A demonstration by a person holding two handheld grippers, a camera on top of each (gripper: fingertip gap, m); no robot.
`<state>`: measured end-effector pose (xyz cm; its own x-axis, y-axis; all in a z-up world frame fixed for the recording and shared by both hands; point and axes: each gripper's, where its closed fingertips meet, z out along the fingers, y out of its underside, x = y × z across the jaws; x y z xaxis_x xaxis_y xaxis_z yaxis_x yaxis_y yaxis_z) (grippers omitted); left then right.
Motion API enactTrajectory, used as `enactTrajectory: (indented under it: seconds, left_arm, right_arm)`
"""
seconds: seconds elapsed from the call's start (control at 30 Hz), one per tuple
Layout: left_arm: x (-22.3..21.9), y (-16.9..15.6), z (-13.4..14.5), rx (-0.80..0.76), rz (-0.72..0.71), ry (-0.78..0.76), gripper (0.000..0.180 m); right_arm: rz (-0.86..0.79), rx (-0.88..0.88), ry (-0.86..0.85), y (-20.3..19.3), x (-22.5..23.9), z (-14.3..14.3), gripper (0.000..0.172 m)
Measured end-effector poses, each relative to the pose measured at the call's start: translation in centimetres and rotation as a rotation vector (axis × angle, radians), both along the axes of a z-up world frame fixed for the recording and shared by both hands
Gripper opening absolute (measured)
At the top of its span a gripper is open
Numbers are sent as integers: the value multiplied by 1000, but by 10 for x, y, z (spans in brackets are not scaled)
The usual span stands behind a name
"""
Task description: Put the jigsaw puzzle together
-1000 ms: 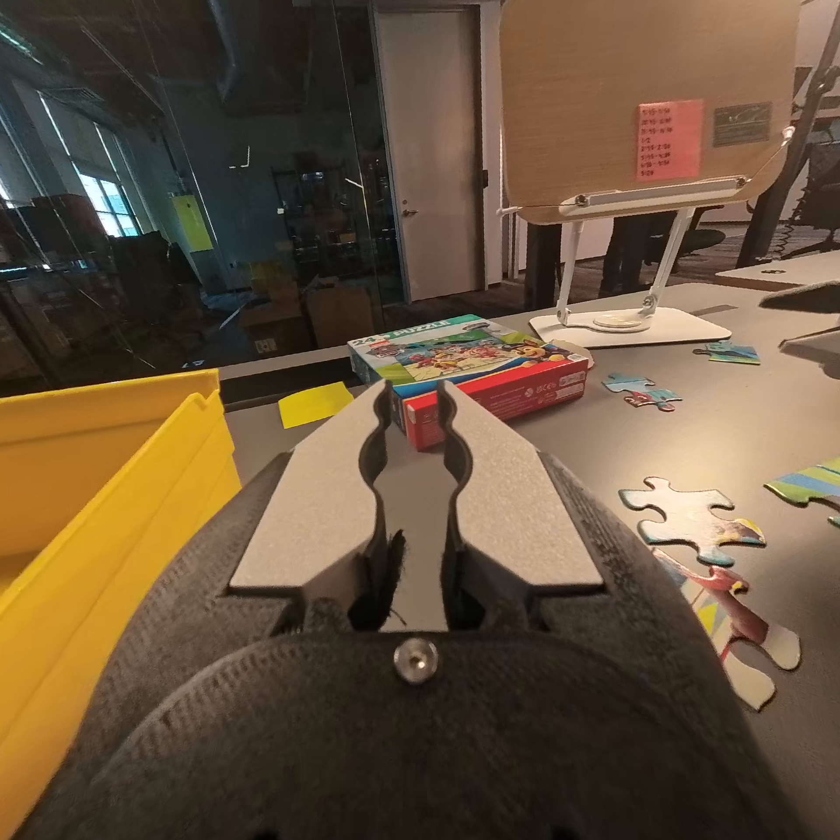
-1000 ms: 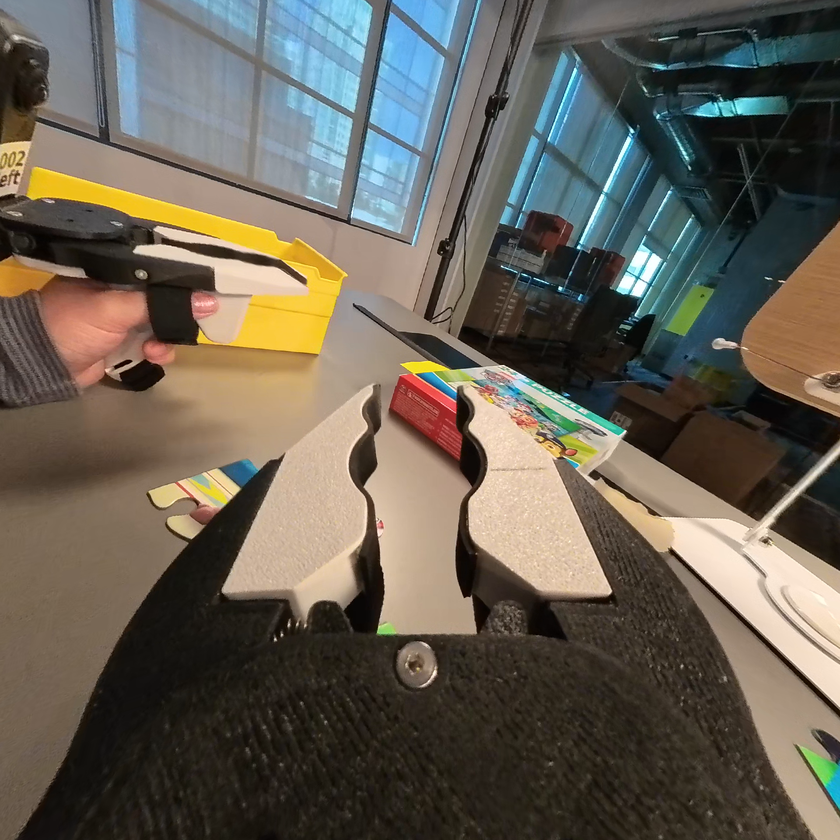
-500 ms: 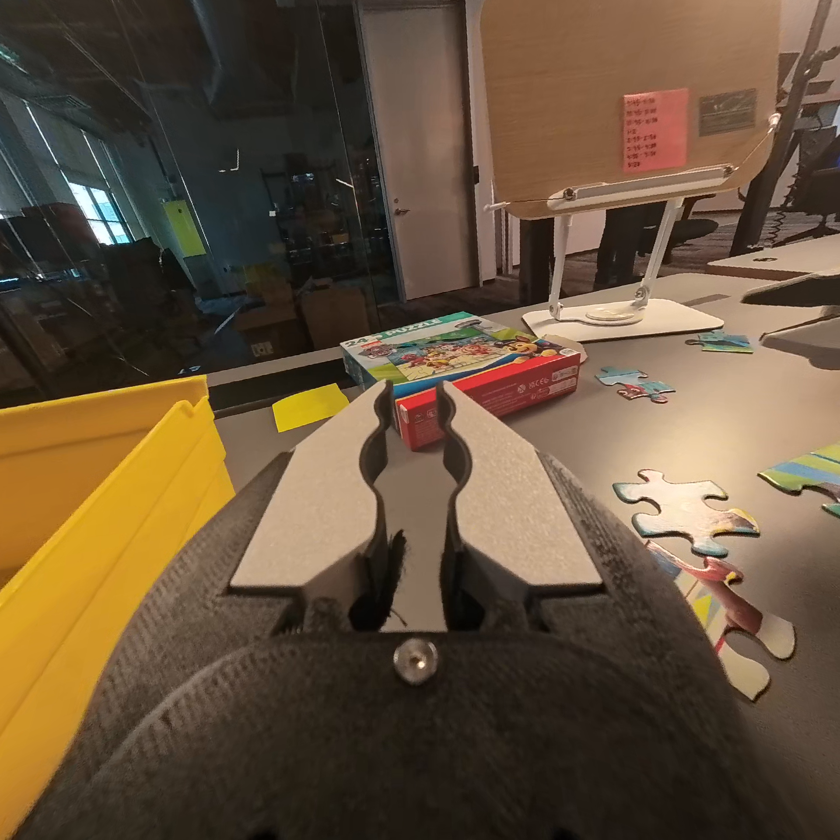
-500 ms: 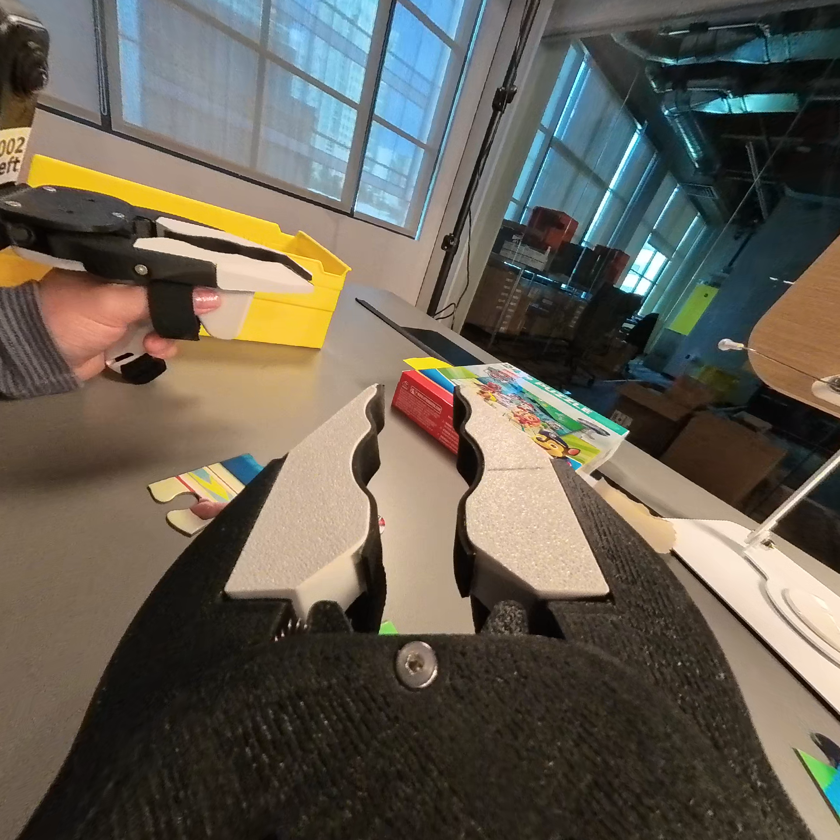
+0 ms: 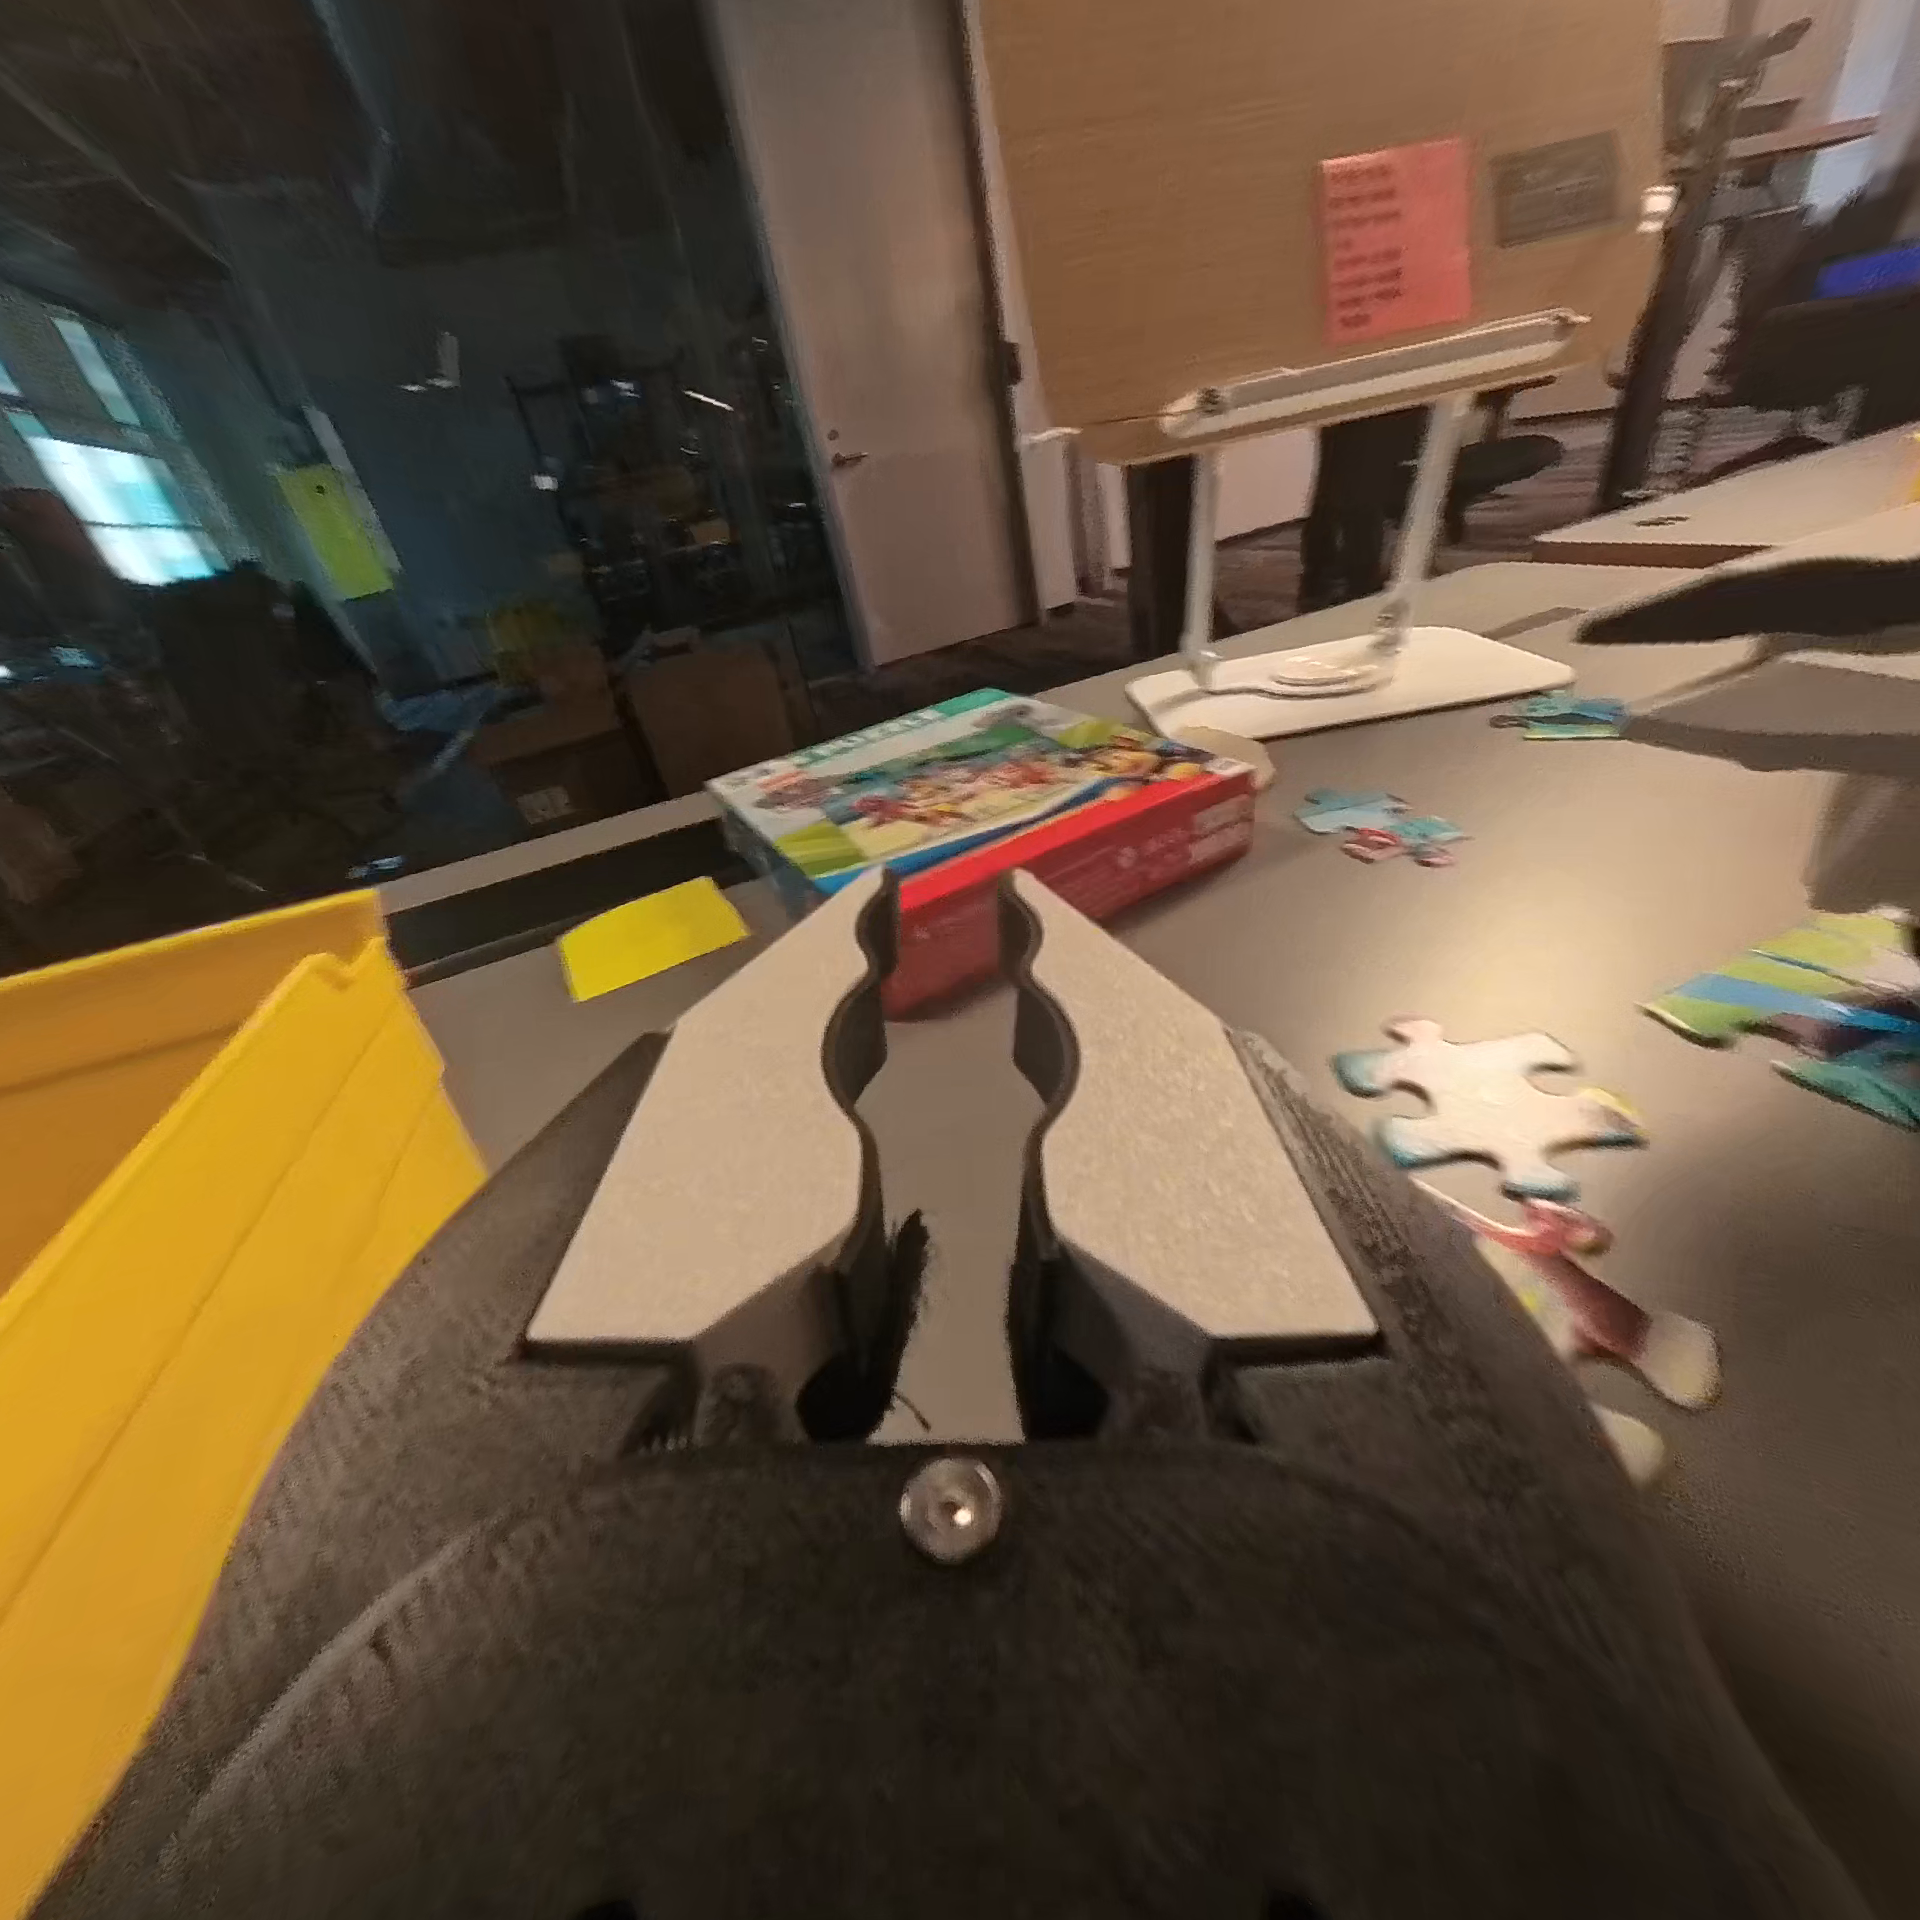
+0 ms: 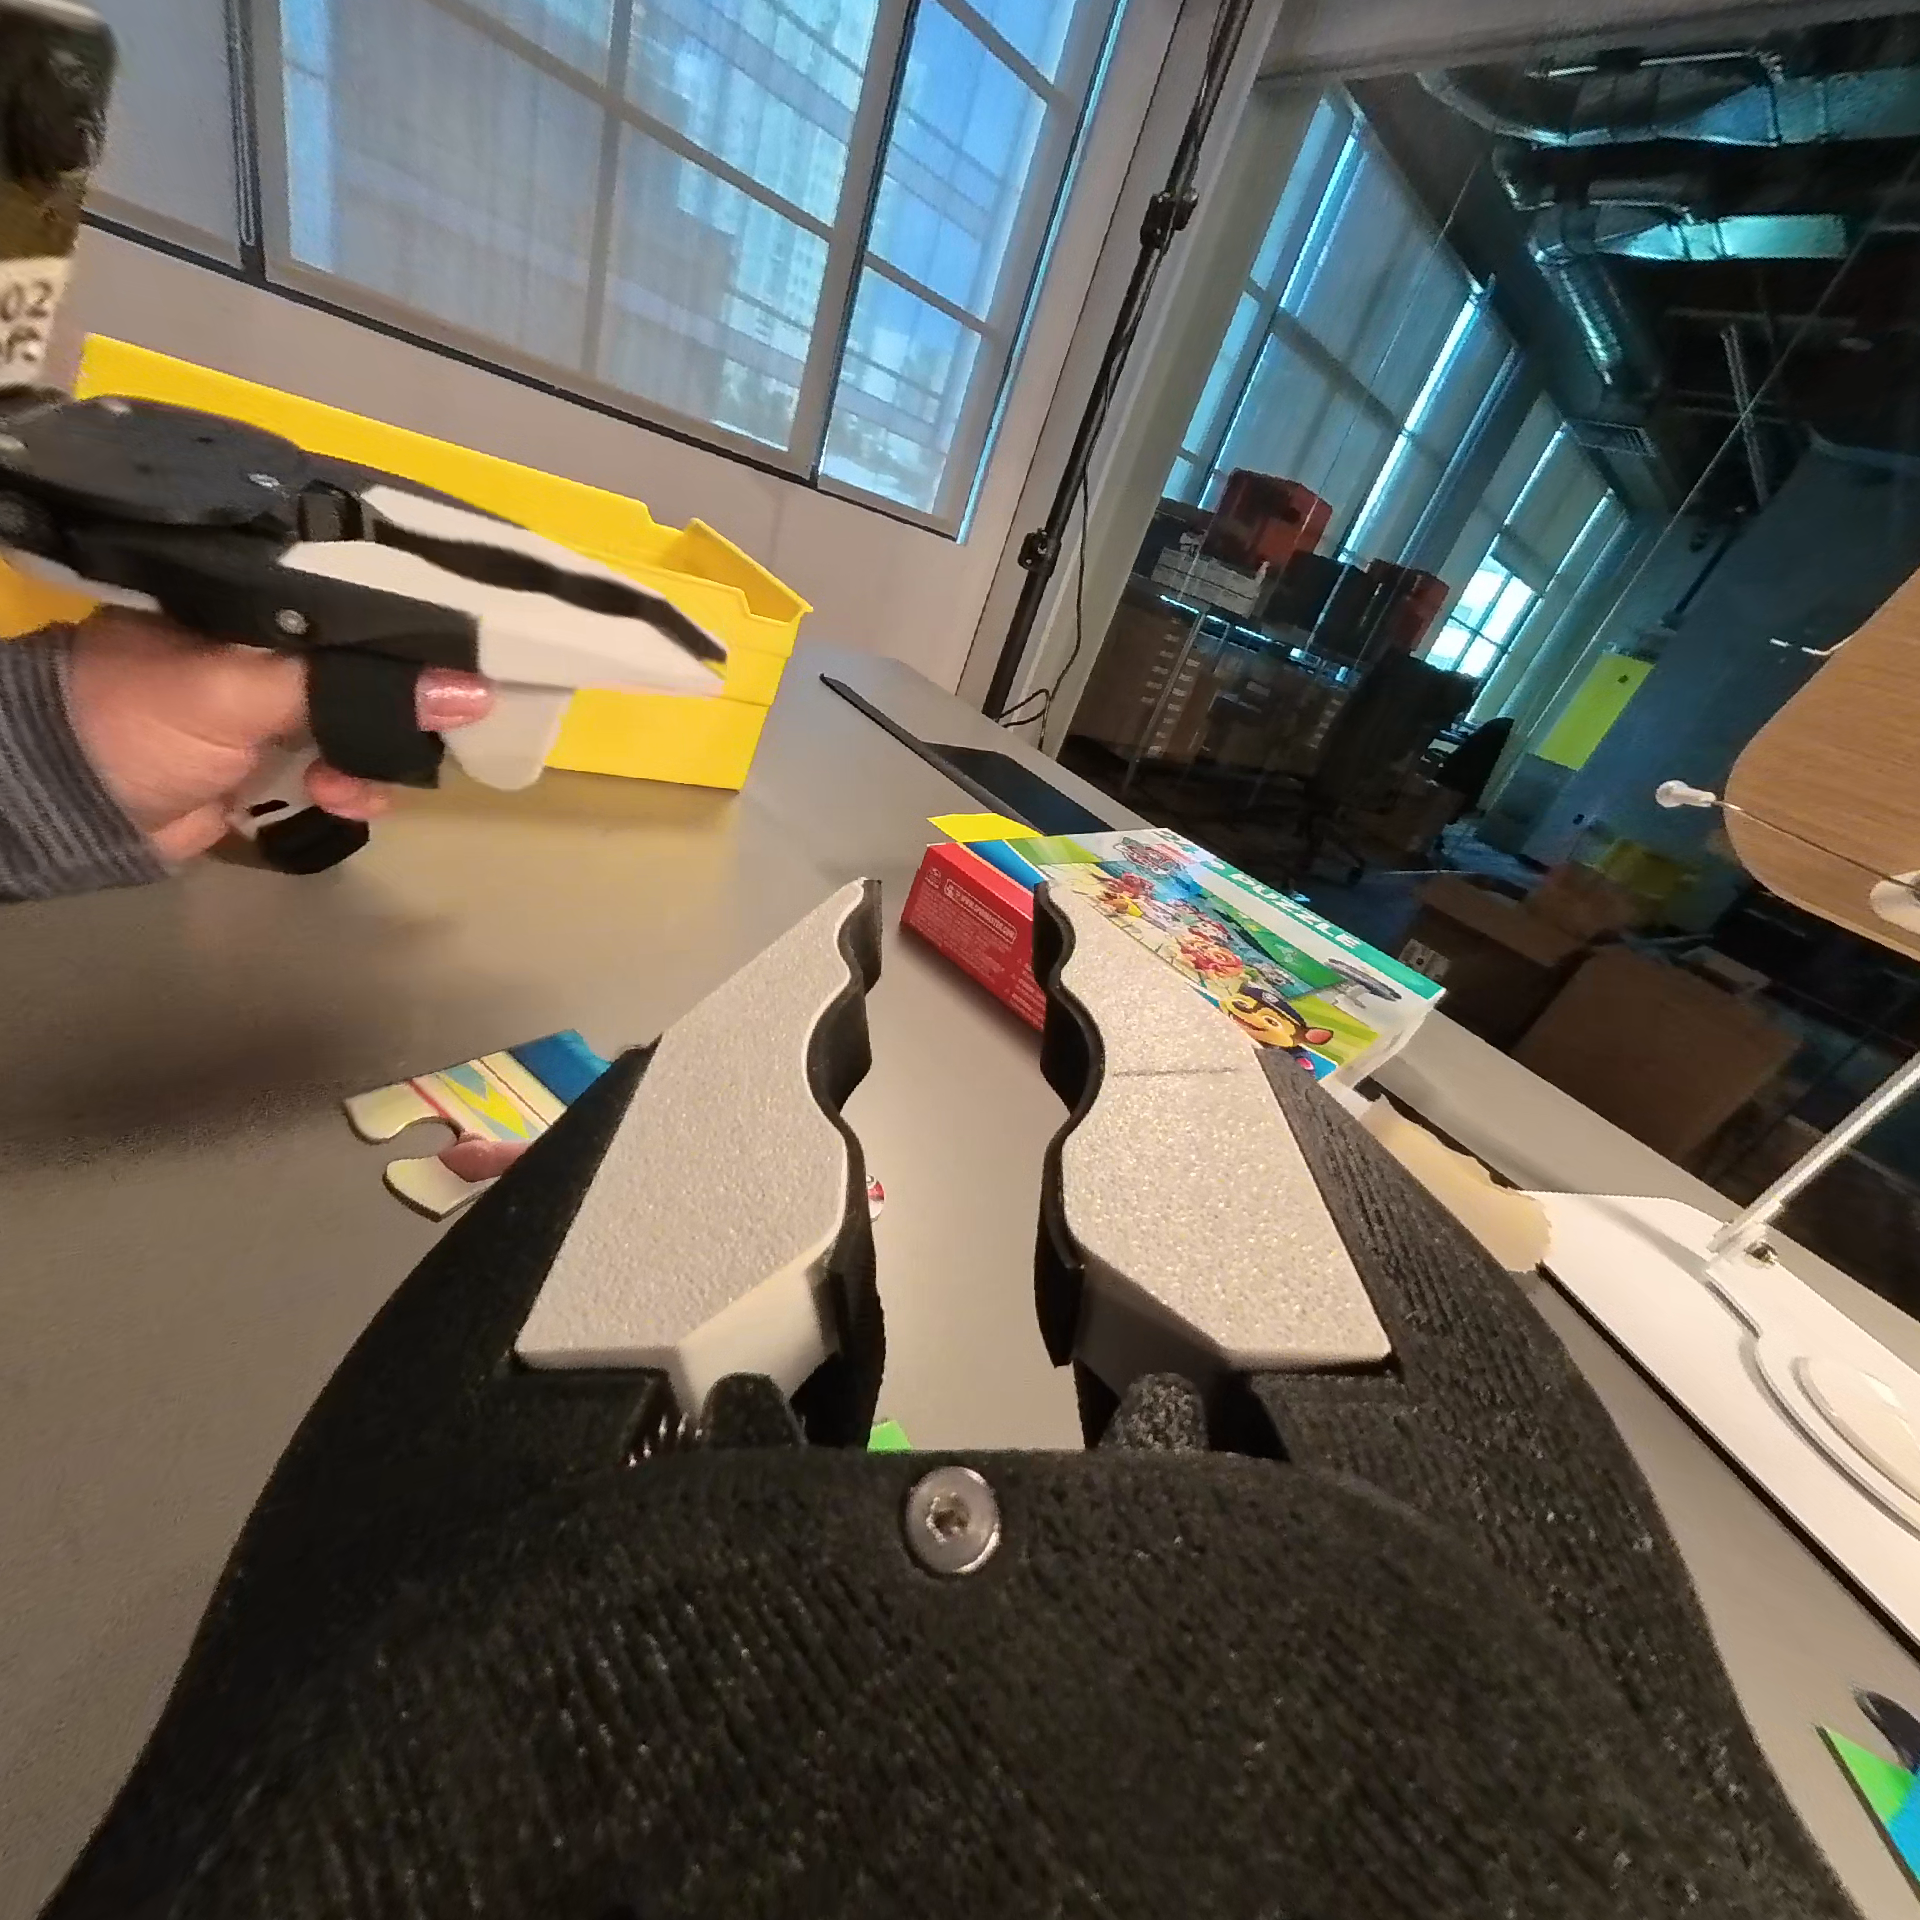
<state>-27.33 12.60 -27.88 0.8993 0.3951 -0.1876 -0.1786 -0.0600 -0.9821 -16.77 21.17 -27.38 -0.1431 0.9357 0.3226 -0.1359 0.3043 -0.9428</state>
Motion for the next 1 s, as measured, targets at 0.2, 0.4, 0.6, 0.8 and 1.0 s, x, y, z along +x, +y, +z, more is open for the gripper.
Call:
enactTrajectory:
  seconds: [0.2,0.4,0.6,0.8,1.0]
  left_arm:
    - [98,13,-19,-213,-571,-87,44]
    - [96,14,-79,-572,-523,-56,85]
    - [104,9,-90,-637,-590,-157,74]
    - [96,9,-83,-580,-588,-270,62]
    - [81,2,-99,-691,-496,-183,69]
  right_arm:
    - [3,-4,0,0,0,0,27]
    - [9,0,-6,-1,-2,-1,27]
    - [12,-3,-7,-2,-2,-1,27]
    - [13,-5,-10,-2,-3,-1,26]
    - [13,-6,-8,-2,-3,-1,26]
